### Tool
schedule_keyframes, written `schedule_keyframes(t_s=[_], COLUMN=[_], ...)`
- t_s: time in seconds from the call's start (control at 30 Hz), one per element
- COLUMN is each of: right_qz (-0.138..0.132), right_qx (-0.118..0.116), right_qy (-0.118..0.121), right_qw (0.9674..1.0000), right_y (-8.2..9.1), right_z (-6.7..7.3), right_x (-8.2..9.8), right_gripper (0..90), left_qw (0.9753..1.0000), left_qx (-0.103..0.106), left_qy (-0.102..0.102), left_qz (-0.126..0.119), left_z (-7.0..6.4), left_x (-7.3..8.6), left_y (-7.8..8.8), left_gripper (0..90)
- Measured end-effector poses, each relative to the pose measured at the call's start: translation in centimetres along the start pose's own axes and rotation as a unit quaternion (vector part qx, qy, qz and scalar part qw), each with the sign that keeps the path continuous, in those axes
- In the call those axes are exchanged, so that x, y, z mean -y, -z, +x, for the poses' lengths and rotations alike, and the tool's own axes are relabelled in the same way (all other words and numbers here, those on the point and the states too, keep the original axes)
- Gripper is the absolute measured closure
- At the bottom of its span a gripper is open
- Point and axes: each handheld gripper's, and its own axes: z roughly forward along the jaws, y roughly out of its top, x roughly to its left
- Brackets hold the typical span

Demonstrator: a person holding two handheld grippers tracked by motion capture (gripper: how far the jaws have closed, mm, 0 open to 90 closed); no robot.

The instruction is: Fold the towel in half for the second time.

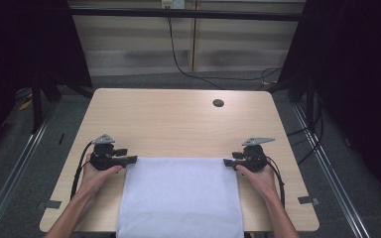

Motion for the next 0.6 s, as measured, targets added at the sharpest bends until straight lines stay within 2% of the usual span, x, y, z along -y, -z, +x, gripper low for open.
schedule_keyframes(t_s=[0.07, 0.13, 0.2, 0.27, 0.3, 0.4, 0.47, 0.5, 0.53, 0.6], right_qz=[0.0, 0.002, 0.004, 0.007, 0.007, 0.007, 0.01, 0.014, 0.017, 0.016], right_qx=[-0.006, -0.011, 0.001, -0.001, 0.0, -0.005, -0.012, -0.015, -0.014, -0.027], right_qy=[-0.001, -0.001, 0.007, 0.006, 0.008, 0.004, 0.002, 0.004, 0.012, 0.014], right_qw=[1.0, 0.9999, 1.0, 1.0, 0.9999, 1.0, 0.9999, 0.9998, 0.9997, 0.9994], right_y=[-0.08, -0.28, -0.44, -0.51, -0.57, -0.52, -0.51, -0.5, -0.44, -0.25], right_z=[0.02, 0.03, 0.21, 0.24, 0.22, 0.11, 0.19, 0.29, 0.47, 0.68], right_x=[0.02, 0.06, 0.11, 0.15, 0.2, 0.27, 0.31, 0.3, 0.3, 0.3], right_gripper=[49.7, 52.7, 54.7, 58.5, 61.0, 67.3, 71.9, 73.8, 76.7, 81.8], left_qw=[0.9999, 0.9999, 0.9999, 0.9999, 0.9999, 0.9997, 0.9991, 0.999, 0.9989, 0.9984], left_qx=[0.01, 0.005, 0.006, 0.004, 0.01, 0.012, 0.023, 0.027, 0.033, 0.04], left_qy=[-0.001, -0.009, -0.007, -0.005, -0.003, -0.016, -0.027, -0.026, -0.017, -0.028], left_qz=[0.003, 0.008, 0.008, 0.011, 0.012, 0.017, 0.021, 0.026, 0.03, 0.03], left_z=[-0.1, -0.22, -0.11, 0.02, 0.04, -0.16, -0.35, -0.44, -0.46, -0.68], left_x=[0.06, 0.14, 0.18, 0.24, 0.29, 0.36, 0.42, 0.43, 0.46, 0.61], left_y=[-0.24, -0.42, -0.49, -0.57, -0.68, -1.0, -1.07, -1.0, -0.91, -0.62], left_gripper=[39.4, 41.7, 42.9, 43.5, 44.0, 48.0, 58.7, 63.6, 67.7, 78.1])
